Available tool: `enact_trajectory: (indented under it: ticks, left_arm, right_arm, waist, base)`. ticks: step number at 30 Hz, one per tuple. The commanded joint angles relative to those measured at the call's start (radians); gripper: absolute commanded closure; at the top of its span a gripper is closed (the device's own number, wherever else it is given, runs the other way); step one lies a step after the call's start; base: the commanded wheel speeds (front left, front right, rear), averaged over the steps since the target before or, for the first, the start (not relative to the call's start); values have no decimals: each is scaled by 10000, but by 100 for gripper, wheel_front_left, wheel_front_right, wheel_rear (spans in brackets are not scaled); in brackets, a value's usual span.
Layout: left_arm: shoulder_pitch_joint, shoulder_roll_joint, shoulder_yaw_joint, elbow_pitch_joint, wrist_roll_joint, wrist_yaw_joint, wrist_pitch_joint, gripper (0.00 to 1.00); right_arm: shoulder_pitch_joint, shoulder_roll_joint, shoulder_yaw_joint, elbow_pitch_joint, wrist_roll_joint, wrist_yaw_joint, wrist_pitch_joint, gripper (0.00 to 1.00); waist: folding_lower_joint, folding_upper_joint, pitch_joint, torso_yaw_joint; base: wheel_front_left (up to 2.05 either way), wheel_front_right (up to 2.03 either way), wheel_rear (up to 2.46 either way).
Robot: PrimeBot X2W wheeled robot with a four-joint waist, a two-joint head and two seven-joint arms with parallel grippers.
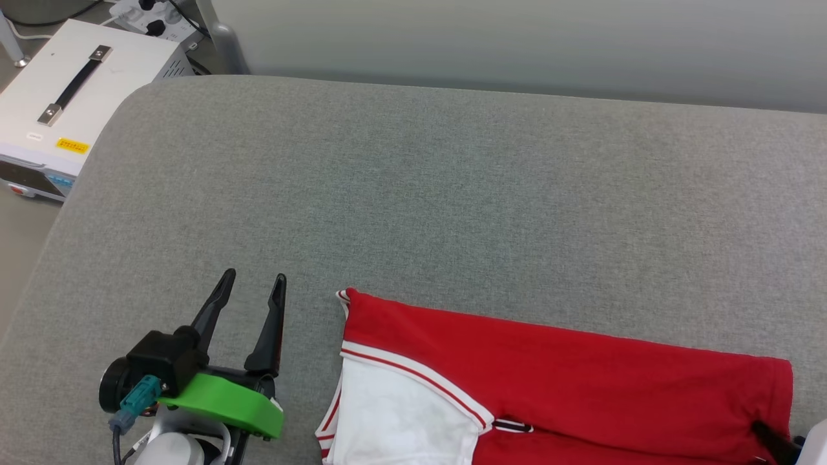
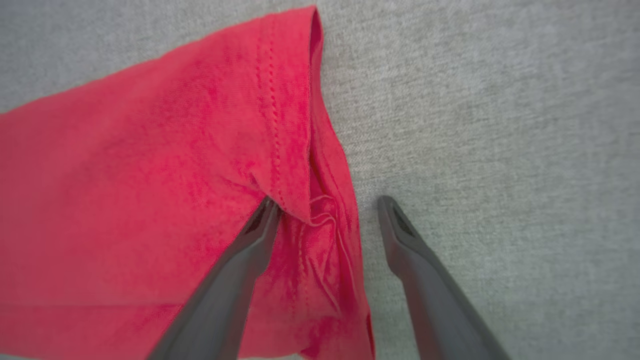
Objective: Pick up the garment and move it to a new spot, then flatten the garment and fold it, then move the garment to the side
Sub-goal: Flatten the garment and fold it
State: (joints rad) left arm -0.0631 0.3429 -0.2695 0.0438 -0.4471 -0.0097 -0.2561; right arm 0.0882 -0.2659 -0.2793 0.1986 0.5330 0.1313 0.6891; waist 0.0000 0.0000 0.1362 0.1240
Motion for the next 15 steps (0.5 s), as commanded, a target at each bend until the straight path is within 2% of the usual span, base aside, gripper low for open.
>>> enact_trajectory:
  ticks: [1,8,9,10,13,15]
  left_arm:
    - [119,-115,146,37,190,-127,-56,0]
    - [96,-416,504,235,567,-518,-56,0]
    - [104,-458,544,268,608,-568,-56,0]
    - [114,-490,574,295,640,-604,-56,0]
    - [167,-591,642,401,738,-720,-56,0]
    - [204,-637,657,476,783,-788,-56,0]
  right_arm:
    - [-107,150,295,361,119,-6,26,0]
    - [-99,413,1245,608,1004,-6,226,0]
    - [-90,427,1363,615,1175,-6,234,16]
    - [-74,414,1451,642,1273,-6,248,54]
    - [-11,268,1714,723,1451,-6,171,100]
    - [-13,158,1766,799,1447,-6,-34,100]
  waist:
    - [0,0,47,14]
    - [0,0,24,-2]
    - [0,0,-5,-11]
    - [0,0,-34,-18]
    - [0,0,-159,-34]
    - [0,0,-246,-48]
  base:
    - [0,0,0]
    - [0,0,0]
    - [0,0,0]
    - [0,0,0]
    - [0,0,0]
    - [0,0,0]
